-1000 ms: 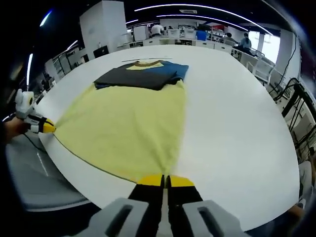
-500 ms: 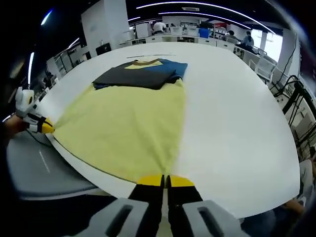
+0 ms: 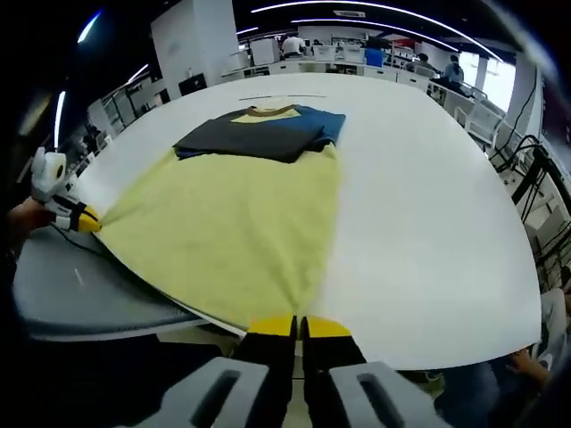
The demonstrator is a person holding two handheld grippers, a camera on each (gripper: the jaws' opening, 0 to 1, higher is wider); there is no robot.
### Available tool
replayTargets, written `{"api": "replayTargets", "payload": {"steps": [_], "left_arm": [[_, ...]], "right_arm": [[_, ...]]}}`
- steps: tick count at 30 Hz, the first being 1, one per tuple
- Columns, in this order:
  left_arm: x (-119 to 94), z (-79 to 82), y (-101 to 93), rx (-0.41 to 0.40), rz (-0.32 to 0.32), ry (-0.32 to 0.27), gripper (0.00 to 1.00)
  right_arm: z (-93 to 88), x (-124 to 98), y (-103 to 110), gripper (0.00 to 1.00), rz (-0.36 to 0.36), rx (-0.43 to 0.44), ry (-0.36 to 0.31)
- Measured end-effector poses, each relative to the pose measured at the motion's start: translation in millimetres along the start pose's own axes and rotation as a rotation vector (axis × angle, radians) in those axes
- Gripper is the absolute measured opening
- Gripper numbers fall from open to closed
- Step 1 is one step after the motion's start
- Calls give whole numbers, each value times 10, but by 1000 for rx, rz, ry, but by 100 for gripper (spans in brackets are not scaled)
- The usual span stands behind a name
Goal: Fold the garment on the visible template until the final outline fits inside the template.
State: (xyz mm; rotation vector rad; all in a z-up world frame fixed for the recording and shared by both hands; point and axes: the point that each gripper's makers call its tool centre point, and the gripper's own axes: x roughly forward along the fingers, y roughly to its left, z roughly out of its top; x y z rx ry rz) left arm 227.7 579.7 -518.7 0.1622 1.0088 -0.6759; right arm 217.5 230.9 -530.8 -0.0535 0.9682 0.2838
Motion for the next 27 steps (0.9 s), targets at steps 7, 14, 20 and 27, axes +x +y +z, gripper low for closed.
{"api": "replayTargets", "payload": {"steps": [7,14,20,27], "left_arm": [[-119,21,-15,2,-8,-39,0],[-307,143,-5,16,-16,-76,0],[-438,277,21,-3,-16,-101,0],[-558,529,54,0,-14,-150,0]], "right_arm": [[18,-108,46,0,0,-3,-18],[142,-266,91,0,-9,-15,-50],[300,-366,102,0,-17,-26,-78],[586,-486,73,0,-34,-56,-128]]}}
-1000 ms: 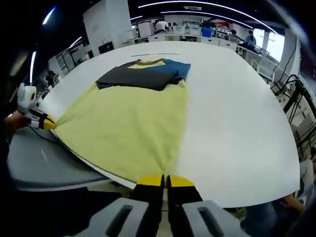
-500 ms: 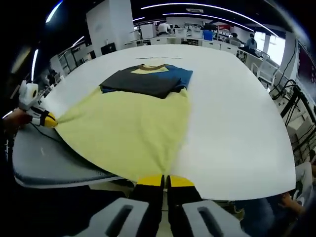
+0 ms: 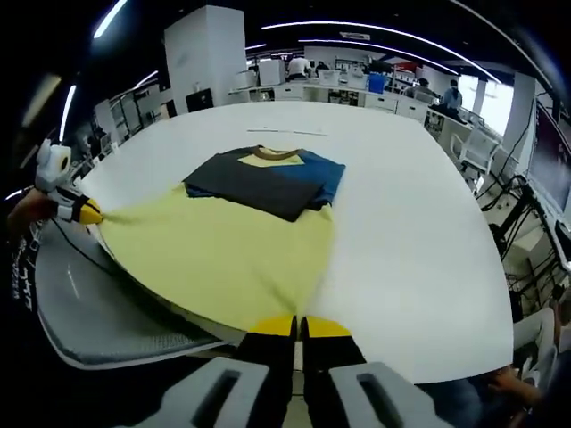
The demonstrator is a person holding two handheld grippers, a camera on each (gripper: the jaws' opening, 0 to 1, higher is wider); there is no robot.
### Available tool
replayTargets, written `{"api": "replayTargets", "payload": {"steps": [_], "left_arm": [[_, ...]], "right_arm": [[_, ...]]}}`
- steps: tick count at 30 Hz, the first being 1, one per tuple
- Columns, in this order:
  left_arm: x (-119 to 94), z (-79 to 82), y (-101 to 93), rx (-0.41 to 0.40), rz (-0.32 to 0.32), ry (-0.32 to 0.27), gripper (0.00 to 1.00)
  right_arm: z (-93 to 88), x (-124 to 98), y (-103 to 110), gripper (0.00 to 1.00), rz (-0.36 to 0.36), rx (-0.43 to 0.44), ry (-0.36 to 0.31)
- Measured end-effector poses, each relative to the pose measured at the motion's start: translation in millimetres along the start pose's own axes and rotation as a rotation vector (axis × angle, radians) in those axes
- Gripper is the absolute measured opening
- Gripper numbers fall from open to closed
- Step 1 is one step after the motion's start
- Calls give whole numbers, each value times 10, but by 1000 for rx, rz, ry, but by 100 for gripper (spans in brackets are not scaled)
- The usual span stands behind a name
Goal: Fold the garment on the visible template until the final outline fits inside the template.
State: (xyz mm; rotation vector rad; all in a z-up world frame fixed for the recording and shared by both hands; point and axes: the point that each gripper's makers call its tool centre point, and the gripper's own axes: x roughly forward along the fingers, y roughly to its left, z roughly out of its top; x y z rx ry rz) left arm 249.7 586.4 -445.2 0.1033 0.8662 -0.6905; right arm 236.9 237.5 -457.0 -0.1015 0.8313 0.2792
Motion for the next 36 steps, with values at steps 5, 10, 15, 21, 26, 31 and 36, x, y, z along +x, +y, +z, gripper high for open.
{"api": "replayTargets", "payload": {"steps": [5,10,15,21,26,31,36], "left_arm": [[-29,146,38,-8,-2,-21,0],[-39,280,107,3,5,-44,0],[-54,476,205,4,16,-88,0],[-66,686,317,8,48,-116,0],[-53,825,363,18,65,-136,0],[-57,948,421,15,76,-160,0],[-65,1179,499,32,97,-212,0]], "right_arm": [[139,-3,-18,0,-3,-12,-16],[282,19,-35,0,-7,-35,-26],[454,37,-85,0,-11,-56,-44],[695,63,-86,0,-9,-112,-60],[882,68,-111,0,-19,-141,-78],[1073,83,-143,0,-24,-157,-107],[1227,132,-198,0,-29,-170,-129]]}}
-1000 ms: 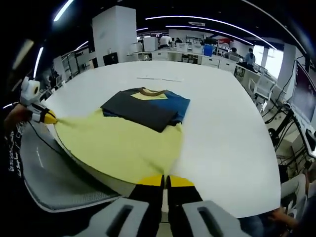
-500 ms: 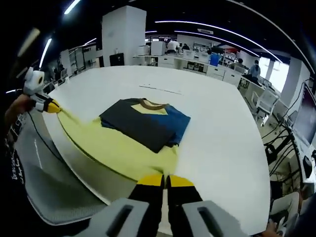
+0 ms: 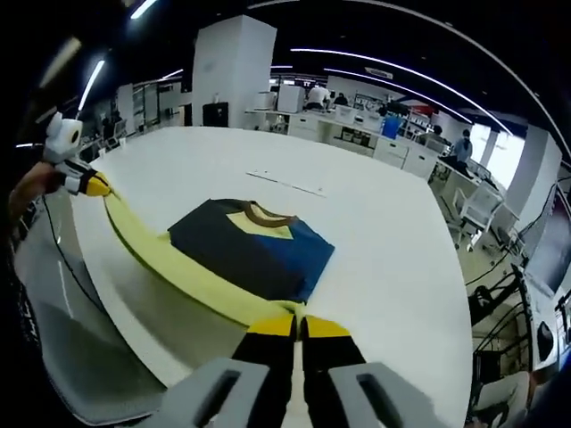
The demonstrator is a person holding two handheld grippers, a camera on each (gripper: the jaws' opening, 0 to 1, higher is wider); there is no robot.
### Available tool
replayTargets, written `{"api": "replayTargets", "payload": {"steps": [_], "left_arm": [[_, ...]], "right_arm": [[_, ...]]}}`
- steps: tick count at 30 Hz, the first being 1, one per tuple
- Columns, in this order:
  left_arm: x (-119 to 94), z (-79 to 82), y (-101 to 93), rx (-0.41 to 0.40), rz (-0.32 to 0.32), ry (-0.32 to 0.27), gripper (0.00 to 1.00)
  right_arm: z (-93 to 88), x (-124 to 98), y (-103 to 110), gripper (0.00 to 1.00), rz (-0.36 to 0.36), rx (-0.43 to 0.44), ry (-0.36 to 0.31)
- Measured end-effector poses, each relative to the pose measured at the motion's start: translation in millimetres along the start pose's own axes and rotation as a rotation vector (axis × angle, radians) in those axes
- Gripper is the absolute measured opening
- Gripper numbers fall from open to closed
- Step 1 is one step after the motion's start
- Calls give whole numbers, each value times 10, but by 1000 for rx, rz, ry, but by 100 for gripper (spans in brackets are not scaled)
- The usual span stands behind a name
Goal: Fold the garment on the visible template until the final outline fits inside the template.
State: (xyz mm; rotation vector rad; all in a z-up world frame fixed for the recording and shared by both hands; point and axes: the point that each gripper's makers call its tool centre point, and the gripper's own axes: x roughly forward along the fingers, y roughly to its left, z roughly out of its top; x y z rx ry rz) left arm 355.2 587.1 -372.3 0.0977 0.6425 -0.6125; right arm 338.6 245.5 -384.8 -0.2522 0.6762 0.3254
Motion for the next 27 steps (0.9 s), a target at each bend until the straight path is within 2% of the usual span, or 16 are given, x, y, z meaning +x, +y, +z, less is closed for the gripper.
{"api": "replayTargets", "payload": {"steps": [6,14,24,27], "left_arm": [[100,208,103,-7,21,-50,0],[258,356,272,3,50,-58,0],[453,688,434,59,83,-107,0],[523,747,478,47,93,-117,0]], "right_arm": [[168,133,-126,0,-14,-5,-24],[379,326,-256,0,-15,-14,-50],[681,558,-458,0,-53,-48,-93],[745,656,-504,0,-66,-64,-95]]}}
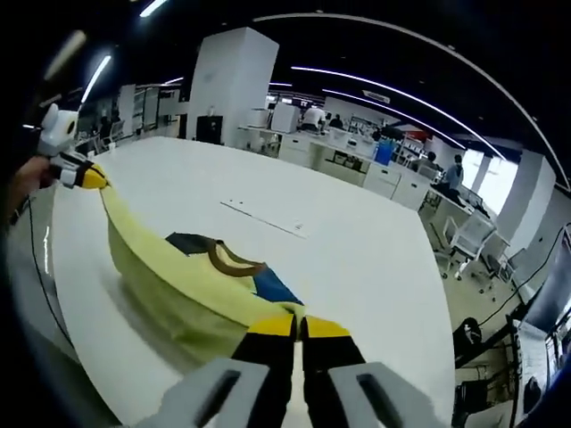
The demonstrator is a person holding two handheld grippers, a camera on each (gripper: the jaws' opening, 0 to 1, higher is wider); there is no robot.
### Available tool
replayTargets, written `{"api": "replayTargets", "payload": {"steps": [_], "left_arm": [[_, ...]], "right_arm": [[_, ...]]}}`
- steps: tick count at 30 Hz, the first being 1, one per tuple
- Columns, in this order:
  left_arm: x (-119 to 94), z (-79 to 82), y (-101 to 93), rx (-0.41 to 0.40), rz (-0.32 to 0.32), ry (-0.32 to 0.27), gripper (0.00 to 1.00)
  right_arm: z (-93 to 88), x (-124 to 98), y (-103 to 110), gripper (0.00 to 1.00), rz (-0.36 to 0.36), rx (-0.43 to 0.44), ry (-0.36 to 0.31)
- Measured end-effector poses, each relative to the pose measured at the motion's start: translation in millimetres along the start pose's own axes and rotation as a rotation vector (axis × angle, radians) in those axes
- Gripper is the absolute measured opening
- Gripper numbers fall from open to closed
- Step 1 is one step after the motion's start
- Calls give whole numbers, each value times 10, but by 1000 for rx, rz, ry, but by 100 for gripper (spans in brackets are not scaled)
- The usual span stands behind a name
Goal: Fold the garment on the visible template until the final outline fits inside the template.
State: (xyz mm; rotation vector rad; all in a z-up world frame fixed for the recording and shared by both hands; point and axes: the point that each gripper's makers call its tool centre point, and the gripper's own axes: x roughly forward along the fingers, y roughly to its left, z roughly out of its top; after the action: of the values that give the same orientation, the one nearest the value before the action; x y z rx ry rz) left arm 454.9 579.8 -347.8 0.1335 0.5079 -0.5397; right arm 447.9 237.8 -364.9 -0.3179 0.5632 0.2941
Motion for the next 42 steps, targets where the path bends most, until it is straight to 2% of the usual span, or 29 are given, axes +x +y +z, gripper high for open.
{"api": "replayTargets", "payload": {"steps": [5,12,14,17,22,26,31,35,38,42], "left_arm": [[158,122,116,-9,20,-26,0],[387,179,313,-38,70,-46,0],[472,189,382,-28,89,-47,0],[623,194,455,-55,95,-53,0],[893,110,558,-48,117,-33,0],[1093,-50,653,-79,132,5,0],[1270,-221,748,-167,149,11,0],[1376,-344,780,-156,159,30,0],[1477,-448,806,-192,160,43,0],[1598,-573,825,-168,160,76,0]], "right_arm": [[99,205,-99,0,-12,16,-19],[192,471,-191,0,-21,103,-54],[211,546,-204,0,-20,114,-56],[207,680,-234,0,-28,117,-49],[157,923,-276,0,-38,136,-31],[72,1139,-270,0,-37,153,0],[-26,1372,-238,0,-37,180,34],[-100,1490,-207,0,-41,195,52],[-216,1619,-210,0,-50,213,82],[-339,1752,-186,0,-43,251,111]]}}
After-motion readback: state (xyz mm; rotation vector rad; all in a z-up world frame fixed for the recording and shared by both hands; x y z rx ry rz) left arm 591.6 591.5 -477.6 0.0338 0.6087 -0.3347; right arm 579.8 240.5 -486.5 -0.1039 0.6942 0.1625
